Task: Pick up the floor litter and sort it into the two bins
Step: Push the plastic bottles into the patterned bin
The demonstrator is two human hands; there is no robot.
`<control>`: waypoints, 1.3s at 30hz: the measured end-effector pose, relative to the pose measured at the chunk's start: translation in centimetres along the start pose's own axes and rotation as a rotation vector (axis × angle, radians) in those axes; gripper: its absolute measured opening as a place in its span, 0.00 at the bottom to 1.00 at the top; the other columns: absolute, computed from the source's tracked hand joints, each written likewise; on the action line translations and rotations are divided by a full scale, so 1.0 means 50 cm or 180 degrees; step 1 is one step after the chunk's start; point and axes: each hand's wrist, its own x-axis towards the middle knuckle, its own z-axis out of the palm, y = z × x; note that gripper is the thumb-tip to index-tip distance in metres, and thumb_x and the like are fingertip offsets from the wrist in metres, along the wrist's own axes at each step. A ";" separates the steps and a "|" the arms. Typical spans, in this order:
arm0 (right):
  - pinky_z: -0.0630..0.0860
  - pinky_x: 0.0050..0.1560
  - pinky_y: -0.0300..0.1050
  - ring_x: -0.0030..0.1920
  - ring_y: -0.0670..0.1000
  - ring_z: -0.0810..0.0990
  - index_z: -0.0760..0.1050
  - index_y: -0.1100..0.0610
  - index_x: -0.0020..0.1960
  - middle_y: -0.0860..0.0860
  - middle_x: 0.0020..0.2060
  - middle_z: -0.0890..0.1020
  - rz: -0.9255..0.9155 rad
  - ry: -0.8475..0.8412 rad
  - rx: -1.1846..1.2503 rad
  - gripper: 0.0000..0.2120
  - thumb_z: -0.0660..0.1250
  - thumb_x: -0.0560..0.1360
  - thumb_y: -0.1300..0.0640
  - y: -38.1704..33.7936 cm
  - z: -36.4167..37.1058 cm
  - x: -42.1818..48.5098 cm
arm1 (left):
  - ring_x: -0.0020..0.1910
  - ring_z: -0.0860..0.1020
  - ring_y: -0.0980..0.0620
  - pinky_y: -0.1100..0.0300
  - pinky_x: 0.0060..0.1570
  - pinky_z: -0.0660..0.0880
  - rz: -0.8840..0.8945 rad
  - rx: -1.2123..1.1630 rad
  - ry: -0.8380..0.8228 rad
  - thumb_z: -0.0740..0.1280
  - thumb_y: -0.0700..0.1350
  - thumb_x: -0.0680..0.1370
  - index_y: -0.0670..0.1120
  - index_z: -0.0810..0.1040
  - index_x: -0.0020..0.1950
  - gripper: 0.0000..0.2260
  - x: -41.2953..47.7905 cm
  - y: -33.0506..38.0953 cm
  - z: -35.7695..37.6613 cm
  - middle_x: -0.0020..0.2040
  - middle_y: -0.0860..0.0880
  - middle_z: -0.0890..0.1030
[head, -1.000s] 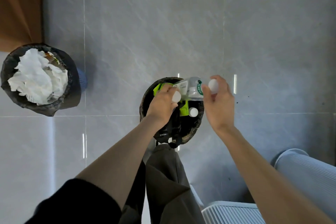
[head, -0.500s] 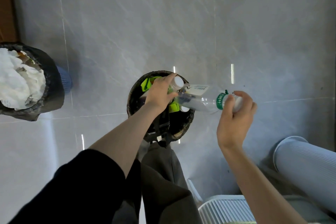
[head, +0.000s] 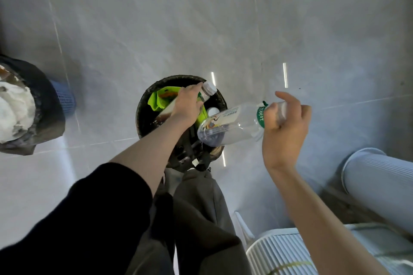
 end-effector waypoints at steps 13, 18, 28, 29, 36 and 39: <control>0.68 0.44 0.29 0.39 0.43 0.73 0.72 0.53 0.67 0.50 0.50 0.67 0.0200 -0.0518 0.0163 0.17 0.60 0.79 0.55 -0.111 -0.017 -0.007 | 0.70 0.64 0.53 0.52 0.67 0.68 0.0058 -0.0936 -0.1265 0.69 0.35 0.68 0.55 0.60 0.74 0.38 -0.209 0.056 -0.155 0.71 0.55 0.65; 0.66 0.40 0.19 0.36 0.35 0.74 0.72 0.55 0.67 0.50 0.45 0.74 0.0121 -0.0691 0.0375 0.18 0.63 0.78 0.52 -0.161 -0.026 -0.037 | 0.67 0.65 0.56 0.55 0.65 0.67 0.0035 -0.0618 -0.1376 0.78 0.51 0.64 0.54 0.54 0.75 0.47 -0.249 0.063 -0.217 0.68 0.58 0.65; 0.72 0.59 0.45 0.58 0.48 0.74 0.71 0.50 0.65 0.48 0.59 0.76 0.1254 -0.2545 0.0383 0.18 0.62 0.77 0.46 -0.157 -0.082 -0.167 | 0.56 0.79 0.49 0.49 0.58 0.76 -0.1479 -0.3450 -0.0913 0.79 0.53 0.62 0.49 0.73 0.65 0.33 -0.355 0.062 -0.228 0.58 0.48 0.81; 0.72 0.60 0.46 0.59 0.49 0.74 0.70 0.49 0.66 0.47 0.58 0.75 0.1203 -0.2767 0.0269 0.20 0.62 0.76 0.44 -0.148 -0.092 -0.185 | 0.57 0.79 0.48 0.50 0.57 0.76 -0.1574 -0.3734 -0.0944 0.77 0.52 0.64 0.48 0.74 0.64 0.31 -0.364 0.062 -0.225 0.58 0.47 0.81; 0.78 0.44 0.37 0.55 0.48 0.78 0.66 0.46 0.64 0.50 0.57 0.76 0.1406 -0.2328 0.0988 0.27 0.74 0.69 0.54 -0.087 -0.124 -0.240 | 0.58 0.78 0.46 0.54 0.52 0.78 -0.1962 -0.4747 -0.1282 0.70 0.50 0.72 0.44 0.72 0.65 0.24 -0.403 0.105 -0.178 0.60 0.44 0.79; 0.80 0.43 0.40 0.53 0.54 0.80 0.68 0.47 0.63 0.56 0.57 0.77 0.1719 -0.1832 0.1587 0.28 0.75 0.67 0.59 -0.074 -0.127 -0.237 | 0.58 0.78 0.48 0.57 0.56 0.75 -0.1948 -0.4665 -0.1312 0.66 0.54 0.75 0.45 0.71 0.67 0.23 -0.401 0.124 -0.158 0.59 0.45 0.79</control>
